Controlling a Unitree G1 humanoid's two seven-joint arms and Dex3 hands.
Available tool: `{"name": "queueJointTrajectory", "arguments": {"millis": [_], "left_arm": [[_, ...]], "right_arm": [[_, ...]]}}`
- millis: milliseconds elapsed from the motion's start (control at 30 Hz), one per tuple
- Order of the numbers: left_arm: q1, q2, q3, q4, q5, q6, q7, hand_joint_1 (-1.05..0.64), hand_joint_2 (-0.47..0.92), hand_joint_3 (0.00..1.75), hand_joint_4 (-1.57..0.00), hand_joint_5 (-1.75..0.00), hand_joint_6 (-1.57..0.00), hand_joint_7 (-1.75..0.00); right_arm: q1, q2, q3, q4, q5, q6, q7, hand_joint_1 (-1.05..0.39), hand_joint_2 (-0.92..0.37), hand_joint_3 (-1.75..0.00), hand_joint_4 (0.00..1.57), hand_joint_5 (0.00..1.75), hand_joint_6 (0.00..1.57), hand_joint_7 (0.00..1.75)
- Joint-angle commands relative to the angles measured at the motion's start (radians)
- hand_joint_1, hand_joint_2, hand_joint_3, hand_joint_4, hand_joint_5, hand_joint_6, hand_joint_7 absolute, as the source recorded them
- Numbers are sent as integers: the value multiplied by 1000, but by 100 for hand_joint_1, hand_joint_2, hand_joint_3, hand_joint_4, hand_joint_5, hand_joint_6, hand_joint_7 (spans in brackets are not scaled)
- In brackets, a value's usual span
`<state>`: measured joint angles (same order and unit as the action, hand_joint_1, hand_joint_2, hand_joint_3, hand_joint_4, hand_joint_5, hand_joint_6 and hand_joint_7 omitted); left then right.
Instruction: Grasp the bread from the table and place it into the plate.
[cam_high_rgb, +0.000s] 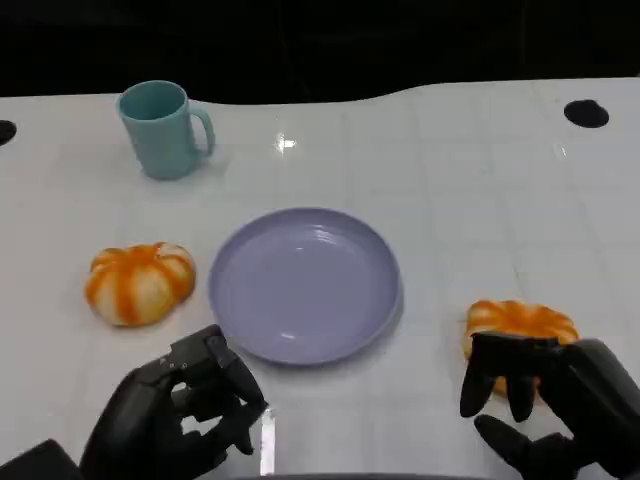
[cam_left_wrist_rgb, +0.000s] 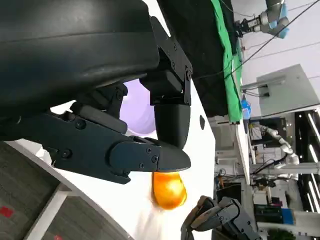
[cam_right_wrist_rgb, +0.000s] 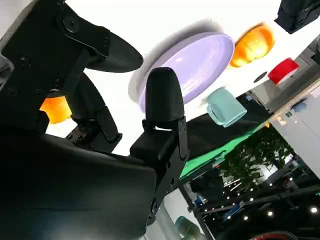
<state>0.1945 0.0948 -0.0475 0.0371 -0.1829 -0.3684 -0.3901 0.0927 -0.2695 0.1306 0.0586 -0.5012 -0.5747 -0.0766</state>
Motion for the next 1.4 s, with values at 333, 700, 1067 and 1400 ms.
{"name": "queueJointTrajectory", "arguments": {"millis": [333, 700, 1067, 1400], "left_arm": [[-5, 20, 13, 7, -7, -8, -14, -51, 92, 29, -70, -175, -61, -156], [-3, 21, 14, 5, -7, -5, -19, -51, 92, 30, -70, -175, -60, -155], [-6, 19, 13, 9, -5, -6, -19, -53, 92, 30, -70, -175, -60, -156], [-4, 13, 10, 3, 0, 4, -11, -53, 92, 30, -70, -175, -60, -156]], "right_arm": [[7, -6, -23, -78, -45, 63, -42, -10, -14, -128, 82, 141, 80, 102], [34, -74, -40, -319, -174, 322, 111, -34, -77, -15, 47, 71, 66, 23], [42, -155, -45, -574, -340, 573, 378, -61, -83, -1, 4, 45, 29, 0], [1, -159, 16, -562, -510, 644, 459, -68, -82, 0, 0, 49, 24, 0]]}}
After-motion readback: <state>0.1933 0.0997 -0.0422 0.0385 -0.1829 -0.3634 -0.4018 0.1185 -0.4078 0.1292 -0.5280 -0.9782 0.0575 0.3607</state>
